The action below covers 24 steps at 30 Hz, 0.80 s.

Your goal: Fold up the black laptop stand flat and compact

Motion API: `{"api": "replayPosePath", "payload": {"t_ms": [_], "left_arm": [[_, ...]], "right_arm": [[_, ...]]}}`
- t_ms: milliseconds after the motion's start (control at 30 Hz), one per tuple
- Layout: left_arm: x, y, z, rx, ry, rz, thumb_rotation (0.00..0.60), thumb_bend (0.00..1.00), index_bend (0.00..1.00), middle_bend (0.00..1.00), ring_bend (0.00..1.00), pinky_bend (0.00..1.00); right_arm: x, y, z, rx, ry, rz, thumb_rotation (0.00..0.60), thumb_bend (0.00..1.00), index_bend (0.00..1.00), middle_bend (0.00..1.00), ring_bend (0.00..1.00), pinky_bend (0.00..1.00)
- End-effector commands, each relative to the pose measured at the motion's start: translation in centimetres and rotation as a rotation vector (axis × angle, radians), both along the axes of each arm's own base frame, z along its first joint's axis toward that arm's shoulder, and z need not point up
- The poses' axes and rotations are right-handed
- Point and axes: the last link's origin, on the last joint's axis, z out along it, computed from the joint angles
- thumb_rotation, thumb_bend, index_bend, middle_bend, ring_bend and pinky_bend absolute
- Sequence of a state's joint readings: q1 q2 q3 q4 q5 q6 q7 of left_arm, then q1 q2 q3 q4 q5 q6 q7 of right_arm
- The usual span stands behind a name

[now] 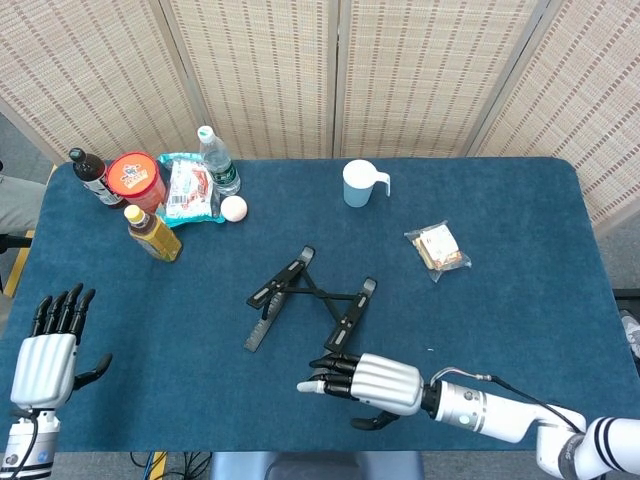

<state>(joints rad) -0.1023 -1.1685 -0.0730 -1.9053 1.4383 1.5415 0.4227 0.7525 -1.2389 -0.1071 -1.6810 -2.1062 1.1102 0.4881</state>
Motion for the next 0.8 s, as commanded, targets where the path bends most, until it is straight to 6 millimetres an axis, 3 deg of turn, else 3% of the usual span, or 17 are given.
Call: {"api": "replayPosePath", "payload": {"t_ms": [33,300,800], "left_arm": [[0.0,-0.1,0.0,0.000,0.000,0.001,0.600,0.18,0.00,0.00,0.00,0.00],[-0.1,-0.1,-0.1,0.000,-0.002,0.000,0.600,0.18,0.00,0.00,0.00,0.00],[-0.4,0.0,-0.2,-0.004,-0.006,0.004,0.600,0.18,0.00,0.00,0.00,0.00]], "right_arm": [[0.3,0.2,-0.8,0.036,0.013,-0.001,0.600,0.26,0.00,0.21,0.02,0.14],[0.7,0.0,-2.8,0.083,0.058,-0.001,0.600,0.26,0.00,0.21,0.02,0.14],[-0.6,-0.9,-6.6,0.084,0.149,-0.042,0.600,0.26,0.00,0.21,0.02,0.14]]}}
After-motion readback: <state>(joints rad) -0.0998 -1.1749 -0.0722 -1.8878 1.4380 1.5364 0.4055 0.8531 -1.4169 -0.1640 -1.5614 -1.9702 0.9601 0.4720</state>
